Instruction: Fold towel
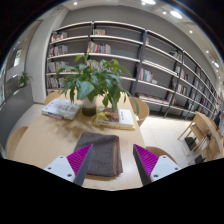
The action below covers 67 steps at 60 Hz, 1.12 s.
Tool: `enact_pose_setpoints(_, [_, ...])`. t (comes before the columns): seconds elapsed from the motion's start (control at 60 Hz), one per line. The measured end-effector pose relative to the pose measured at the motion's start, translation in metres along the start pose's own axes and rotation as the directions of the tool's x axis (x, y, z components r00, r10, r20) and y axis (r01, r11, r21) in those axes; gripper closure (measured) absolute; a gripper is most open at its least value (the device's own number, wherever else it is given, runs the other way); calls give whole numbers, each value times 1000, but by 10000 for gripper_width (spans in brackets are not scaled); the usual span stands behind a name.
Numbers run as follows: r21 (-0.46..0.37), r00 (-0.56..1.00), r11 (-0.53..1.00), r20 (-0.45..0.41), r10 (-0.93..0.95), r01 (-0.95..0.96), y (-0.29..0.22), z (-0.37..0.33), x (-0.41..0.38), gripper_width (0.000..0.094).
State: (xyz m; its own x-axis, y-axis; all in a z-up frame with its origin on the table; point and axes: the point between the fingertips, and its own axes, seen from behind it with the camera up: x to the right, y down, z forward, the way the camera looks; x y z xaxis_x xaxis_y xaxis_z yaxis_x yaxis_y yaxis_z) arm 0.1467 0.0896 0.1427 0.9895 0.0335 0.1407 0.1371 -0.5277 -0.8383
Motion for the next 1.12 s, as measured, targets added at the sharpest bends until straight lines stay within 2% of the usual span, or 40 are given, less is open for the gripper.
enact_pose_setpoints(0.167, [111,998,992,30,54,-57,-48,-94,-20,114])
enact_pose_setpoints(0.35, [175,993,979,74,95,-107,-48,-185,-47,109])
enact_pose_setpoints(0.75, [110,994,989,42,96,-100,47,-291,-65,109])
enact_pose_setpoints(1.117, [122,994,988,51,93,-99,56,-321,-81,108])
